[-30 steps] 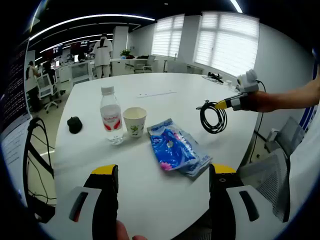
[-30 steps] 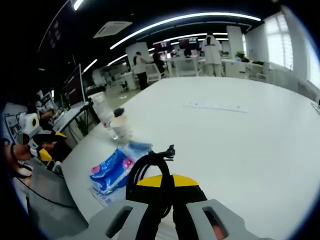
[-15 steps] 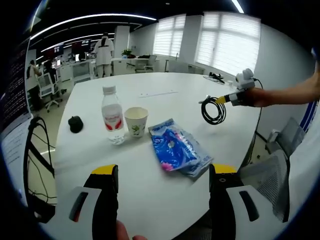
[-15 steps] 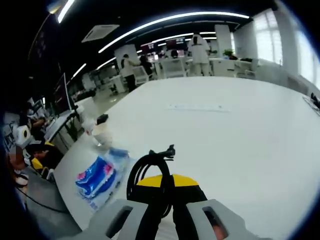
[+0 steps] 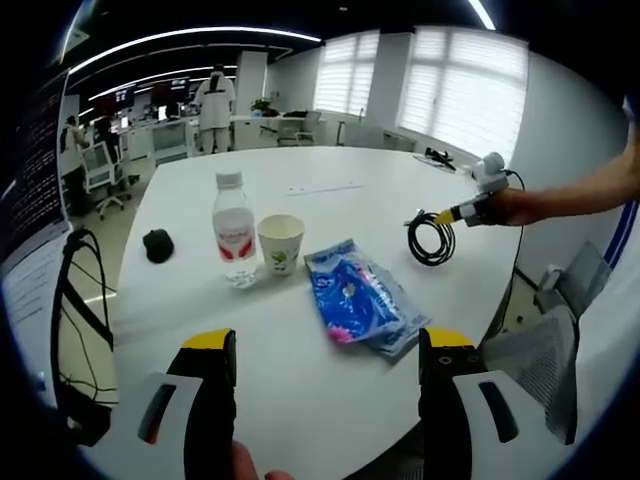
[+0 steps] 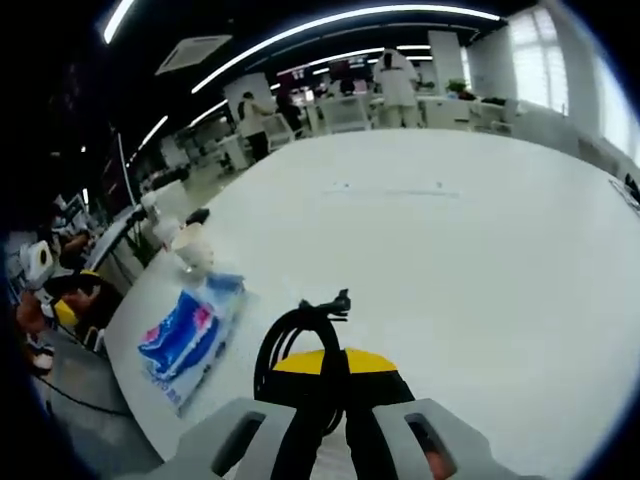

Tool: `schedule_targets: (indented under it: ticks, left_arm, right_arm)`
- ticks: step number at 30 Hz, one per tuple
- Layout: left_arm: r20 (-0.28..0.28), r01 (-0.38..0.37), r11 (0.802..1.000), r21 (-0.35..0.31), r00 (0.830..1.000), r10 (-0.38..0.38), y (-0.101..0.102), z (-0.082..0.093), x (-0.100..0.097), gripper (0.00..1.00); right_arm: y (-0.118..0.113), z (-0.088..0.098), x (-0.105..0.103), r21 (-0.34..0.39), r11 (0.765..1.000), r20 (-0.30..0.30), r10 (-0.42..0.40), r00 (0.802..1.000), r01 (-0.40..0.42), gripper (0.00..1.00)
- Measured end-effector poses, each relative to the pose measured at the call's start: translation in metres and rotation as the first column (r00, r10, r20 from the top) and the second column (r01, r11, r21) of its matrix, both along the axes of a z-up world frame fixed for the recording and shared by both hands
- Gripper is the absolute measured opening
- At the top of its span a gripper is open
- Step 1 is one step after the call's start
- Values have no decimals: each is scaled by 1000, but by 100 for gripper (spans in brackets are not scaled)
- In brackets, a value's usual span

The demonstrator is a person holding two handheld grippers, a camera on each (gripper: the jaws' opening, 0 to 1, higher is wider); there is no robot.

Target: Arrange the tabletop items into an orderly group along one side of the table until the central work area is clear of visible clutter.

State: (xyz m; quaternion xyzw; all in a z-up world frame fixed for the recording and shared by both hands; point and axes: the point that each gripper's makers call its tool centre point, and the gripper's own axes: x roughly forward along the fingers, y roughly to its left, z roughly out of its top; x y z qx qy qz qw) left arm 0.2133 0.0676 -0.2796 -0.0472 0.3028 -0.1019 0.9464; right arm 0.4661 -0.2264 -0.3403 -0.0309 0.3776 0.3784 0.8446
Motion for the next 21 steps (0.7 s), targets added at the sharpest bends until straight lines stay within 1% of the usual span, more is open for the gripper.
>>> schedule_targets:
  ticks: [2, 4, 5, 8, 10, 12, 13, 15, 18, 20, 21]
  left_arm:
    - [-2, -4, 1000, 0, 1000, 4, 0, 0, -1, 75]
    - [-4, -6, 1000, 1, 1000, 6, 0, 0, -1, 76]
    - [-4, -7, 1000, 1, 1000, 7, 0, 0, -1, 76]
    - [-5, -12, 1000, -1, 1000, 12, 0, -1, -1, 76]
    - [-5, -14, 1000, -3, 1000, 14, 0, -1, -1, 76]
    - [-4, -15, 1000, -4, 1000, 15, -1, 0, -1, 76]
    - [-4, -16, 1000, -5, 1000, 16, -1, 0, -1, 76]
    - [-4, -17, 1000, -6, 1000, 17, -1, 0, -1, 76]
    - [-6, -17, 1000, -6, 1000, 17, -1, -1, -2, 76]
    - [-9, -19, 1000, -4, 1000, 19, 0, -2, -3, 76]
    - [-10, -20, 1000, -3, 1000, 20, 1, -2, -3, 76]
  right_arm:
    - [-1, -4, 1, -4, 1000, -8, 3, 1000, -3, 1]
    - [-3, -12, 1, -10, 1000, -17, 3, 1000, -3, 1]
    - [-2, -9, 0, -13, 1000, -20, 4, 1000, -4, 1]
    - [-3, -19, -1, -30, 999, -35, 12, 999, -13, 1]
    - [-3, -20, -1, -46, 999, -41, 24, 999, -26, 1]
    - [0, -25, 5, -57, 998, -45, 32, 998, -34, 1]
    - [-3, -25, 2, -61, 998, -48, 32, 998, -35, 1]
    - [-3, -29, 4, -70, 997, -52, 37, 998, -41, 1]
    - [-2, -33, 2, -95, 994, -58, 58, 997, -63, 1]
    - [-3, -39, 3, -130, 988, -58, 78, 995, -85, 1]
    - [-3, -45, 4, -132, 987, -65, 79, 995, -87, 1]
